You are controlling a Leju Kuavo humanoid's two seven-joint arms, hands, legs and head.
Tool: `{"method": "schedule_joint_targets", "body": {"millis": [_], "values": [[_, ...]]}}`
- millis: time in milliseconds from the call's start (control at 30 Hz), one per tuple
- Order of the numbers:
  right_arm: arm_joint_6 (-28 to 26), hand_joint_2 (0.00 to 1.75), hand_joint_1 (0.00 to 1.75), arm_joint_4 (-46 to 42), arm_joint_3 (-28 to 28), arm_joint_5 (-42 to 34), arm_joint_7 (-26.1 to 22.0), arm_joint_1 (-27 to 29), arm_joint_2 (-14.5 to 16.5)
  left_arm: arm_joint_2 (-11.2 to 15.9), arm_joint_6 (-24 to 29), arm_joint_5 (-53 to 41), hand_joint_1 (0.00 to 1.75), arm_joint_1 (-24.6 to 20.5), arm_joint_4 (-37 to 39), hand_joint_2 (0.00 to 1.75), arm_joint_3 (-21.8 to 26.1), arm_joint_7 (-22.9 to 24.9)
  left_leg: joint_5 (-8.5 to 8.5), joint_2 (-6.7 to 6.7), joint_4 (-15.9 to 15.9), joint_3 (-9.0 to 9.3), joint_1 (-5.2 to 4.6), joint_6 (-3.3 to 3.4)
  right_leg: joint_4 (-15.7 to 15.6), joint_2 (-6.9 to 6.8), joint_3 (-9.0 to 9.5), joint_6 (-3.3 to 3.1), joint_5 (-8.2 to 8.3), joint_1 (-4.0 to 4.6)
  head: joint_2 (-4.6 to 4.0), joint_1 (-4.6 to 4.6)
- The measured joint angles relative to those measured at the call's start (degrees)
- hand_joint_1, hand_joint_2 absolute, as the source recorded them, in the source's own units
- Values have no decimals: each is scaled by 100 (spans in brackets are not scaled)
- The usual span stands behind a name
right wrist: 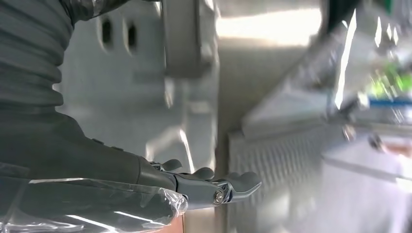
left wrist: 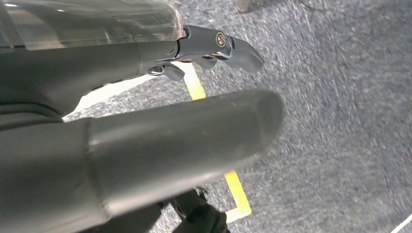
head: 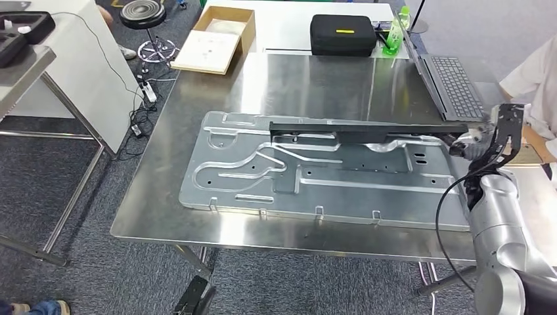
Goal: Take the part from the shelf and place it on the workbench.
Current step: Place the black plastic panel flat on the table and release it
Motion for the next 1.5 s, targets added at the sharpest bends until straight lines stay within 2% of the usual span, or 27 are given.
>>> {"method": "schedule_joint_targets", "body": {"millis": [67,133,167,200,233,333,400,467,533,567,633,700,733,767,833,867,900,1033,1100,1167,1200,1233,1267,1300,1367,1400,1500], "values": [[34,175,0,87,0,-11,52,-74,-21,-2,0,0,0,-8,0,0,-14,-1,67,14,-110,48,33,26,297,-5,-131,42,-200,0,0,4],[41,175,0,199,0,-23,71,-137,-42,-3,0,0,0,-6,0,0,-30,-1,78,18,-121,51,29,42,967,-7,-446,83,-527,-15,0,7],[27,175,0,251,0,-26,65,-147,-47,-3,0,0,0,2,0,0,-37,0,75,18,-115,49,30,43,1266,-9,-597,107,-619,-29,0,7],[-21,175,0,290,0,-10,32,-147,-47,-3,0,0,0,10,0,0,-45,1,68,18,-104,49,32,40,1398,-13,-673,130,-610,-49,0,5],[-98,175,0,319,0,24,-26,-152,-48,-6,1,1,0,15,0,0,-56,1,55,17,-86,48,38,30,1326,-19,-648,152,-496,-73,0,6],[-606,175,0,315,9,315,-483,-195,-32,-15,9,20,0,11,-1,0,-89,-8,-35,7,50,20,55,-56,368,-42,-180,196,-23,-115,0,6],[-1149,175,0,86,52,634,-966,-119,10,-18,17,45,0,10,-2,0,-110,-40,-77,0,112,-16,42,-116,66,-40,-38,143,7,-97,0,3],[-1800,175,0,-458,138,1081,-1402,129,97,-18,20,67,0,28,-2,0,-135,-82,-87,-1,109,-24,38,-157,53,-34,-41,52,3,-81,0,0],[-2315,175,0,-1168,252,1559,-1606,394,204,-21,27,86,0,43,-2,0,-163,-112,-202,-1,238,-66,53,-211,35,-31,-31,-33,9,-83,0,1],[-2465,175,0,-1496,305,1734,-1631,488,249,-25,31,93,0,44,-2,0,-178,-121,-338,-1,443,-152,62,-240,24,-31,-24,-71,12,-88,0,1],[-2606,175,0,-1948,382,1932,-1665,641,315,-32,39,96,0,48,-2,0,-209,-128,-700,-1,1148,-468,75,-274,22,-32,-18,-112,6,-73,0,0],[-2798,175,0,-2295,445,2157,-1789,796,360,-35,41,95,0,67,-2,0,-234,-127,-864,0,1696,-736,80,-275,24,-33,-17,-123,1,-49,0,1],[-2902,175,0,-2446,476,2283,-1865,866,377,-36,42,95,0,76,-2,0,-246,-127,-791,-1,1688,-739,79,-262,26,-32,-15,-124,0,-40,0,1],[-3018,175,0,-2620,510,2428,-1949,927,397,-36,42,93,0,82,-2,0,-259,-126,-619,-2,1455,-630,76,-237,26,-30,-9,-123,0,-33,0,0],[-3202,175,0,-2934,563,2673,-2081,1029,441,-36,41,85,0,81,-2,0,-284,-126,-246,-8,689,-258,59,-162,27,-22,6,-117,-4,-16,0,1],[-3286,175,0,-3114,583,2815,-2144,1087,472,-37,39,78,0,79,-2,0,-299,-126,-144,-10,379,-106,47,-133,27,-19,8,-104,-3,-8,0,2],[-3343,175,0,-3279,592,2948,-2199,1157,503,-39,37,71,0,80,-2,0,-315,-124,-109,-13,197,-20,34,-115,21,-17,8,-83,1,-5,0,3],[-3420,175,0,-3904,597,3375,-2320,1432,618,-60,22,66,0,96,-2,0,-389,-111,-47,-9,4,56,54,-50,30,-23,4,35,-23,-12,0,3],[-3428,175,0,-4097,598,3448,-2306,1498,635,-79,13,70,0,95,-2,0,-409,-102,5,-2,-73,88,74,-13,452,-27,-179,69,-297,-14,0,5],[-3432,175,0,-4218,600,3464,-2286,1578,648,-87,4,75,0,104,-2,0,-418,-91,11,-2,-72,82,67,1,1161,-27,-505,98,-631,-10,0,4],[-3432,175,0,-4254,601,3469,-2282,1625,656,-89,2,76,0,113,-2,0,-421,-86,9,-2,-64,77,64,3,1402,-28,-618,110,-694,-11,0,5],[-3432,175,0,-4287,601,3473,-2279,1662,663,-90,0,76,0,122,-2,0,-423,-82,4,-3,-52,74,63,2,1441,-29,-636,116,-645,-13,0,4],[-3432,175,0,-4323,602,3478,-2278,1686,670,-93,0,76,0,126,-2,0,-425,-80,-6,-3,-35,72,63,-3,1272,-32,-548,117,-503,-15,0,5],[-3432,175,0,-4360,602,3481,-2278,1695,674,-97,0,77,0,128,-2,0,-428,-79,-22,-3,-12,71,64,-13,919,-36,-363,114,-303,-18,0,6],[-3432,175,0,-4423,605,3487,-2278,1693,678,-103,0,77,0,125,-2,0,-439,-76,-61,-7,44,56,47,-51,239,-41,-6,80,-71,-6,0,5],[-3432,175,0,-4445,607,3488,-2278,1695,681,-103,0,77,0,124,-2,0,-444,-75,-73,-9,64,45,35,-73,56,-41,82,55,-39,4,0,4],[-3433,175,0,-4487,614,3492,-2277,1702,692,-103,0,79,0,125,-2,0,-453,-71,-86,-8,73,26,20,-141,-22,-31,92,-38,-39,4,0,3]]}}
